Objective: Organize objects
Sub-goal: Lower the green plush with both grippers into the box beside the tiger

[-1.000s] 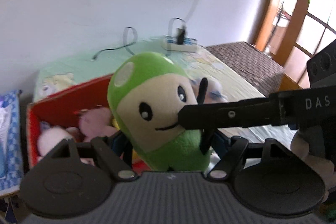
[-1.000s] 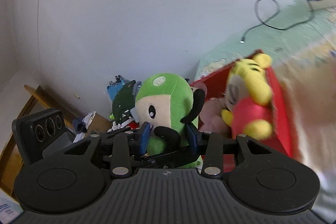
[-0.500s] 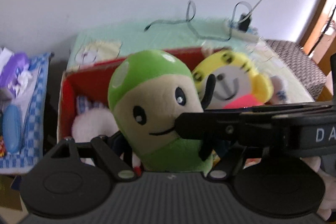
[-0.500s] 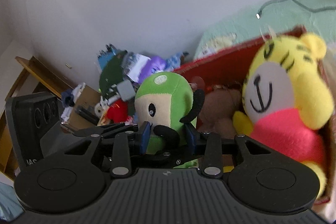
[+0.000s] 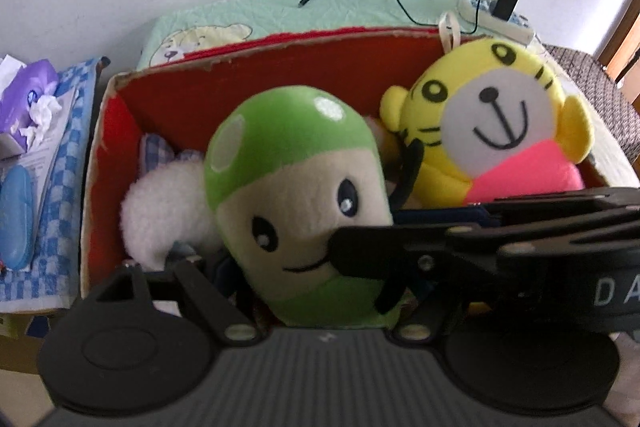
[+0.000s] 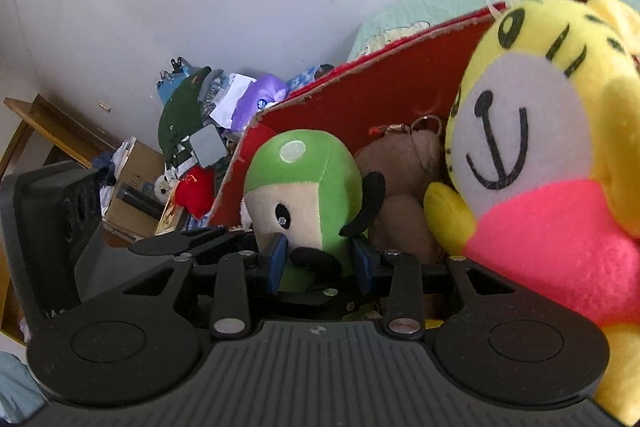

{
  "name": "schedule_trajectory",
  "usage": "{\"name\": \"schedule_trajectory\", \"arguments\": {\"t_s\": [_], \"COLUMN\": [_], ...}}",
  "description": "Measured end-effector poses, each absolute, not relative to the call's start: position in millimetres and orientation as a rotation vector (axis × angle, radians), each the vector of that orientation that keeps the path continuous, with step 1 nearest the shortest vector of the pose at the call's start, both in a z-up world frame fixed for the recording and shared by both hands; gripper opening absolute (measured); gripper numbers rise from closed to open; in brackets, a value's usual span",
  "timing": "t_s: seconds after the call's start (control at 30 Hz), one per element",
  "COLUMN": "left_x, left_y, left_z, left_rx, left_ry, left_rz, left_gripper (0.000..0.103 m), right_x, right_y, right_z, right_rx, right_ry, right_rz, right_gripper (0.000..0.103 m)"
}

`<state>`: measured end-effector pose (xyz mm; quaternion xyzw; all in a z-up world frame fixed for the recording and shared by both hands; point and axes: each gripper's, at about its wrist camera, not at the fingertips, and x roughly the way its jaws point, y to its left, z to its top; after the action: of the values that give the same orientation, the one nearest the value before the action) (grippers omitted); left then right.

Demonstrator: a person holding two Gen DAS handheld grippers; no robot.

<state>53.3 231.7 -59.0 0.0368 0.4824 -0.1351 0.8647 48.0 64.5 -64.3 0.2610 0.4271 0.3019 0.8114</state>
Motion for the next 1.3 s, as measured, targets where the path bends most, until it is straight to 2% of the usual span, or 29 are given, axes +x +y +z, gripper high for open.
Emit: {"name": "schedule_trajectory", "arguments": {"t_s": [0.27, 0.4, 0.47, 0.67, 0.73, 0.9, 1.3], "left_x": [55, 56, 57, 57, 57, 55, 55], "left_y": [232, 233, 234, 231, 230, 226, 227], "left_z": [-60, -60, -60, -60, -60, -65, -66], "left_rx": [0.082, 0.064, 0.057, 0.063, 0.068, 0.088, 0.081], "left_ry": [1.021, 1.032, 1.035, 1.040, 1.045, 1.057, 1.062], "left_rz": [-0.279, -0.283, -0.284, -0.272, -0.267, -0.258, -0.243], "left_gripper": [0.081, 0.082, 0.082, 0.084, 0.084, 0.087, 0.089], "right_x": [50, 47, 45, 34, 31, 28, 28], "right_y": [64, 63, 61, 51, 49, 45, 55], "right_z": [-68, -65, -63, -54, -51, -51, -56], "right_rx": [0.582, 0.603, 0.611, 0.640, 0.643, 0.632, 0.527], "right_ry": [0.919, 0.909, 0.900, 0.844, 0.820, 0.799, 0.795], "right_rz": [0.637, 0.638, 0.634, 0.628, 0.617, 0.578, 0.514], "right_gripper": [0.040, 0.046, 0.046, 0.044, 0.037, 0.033, 0.033]}}
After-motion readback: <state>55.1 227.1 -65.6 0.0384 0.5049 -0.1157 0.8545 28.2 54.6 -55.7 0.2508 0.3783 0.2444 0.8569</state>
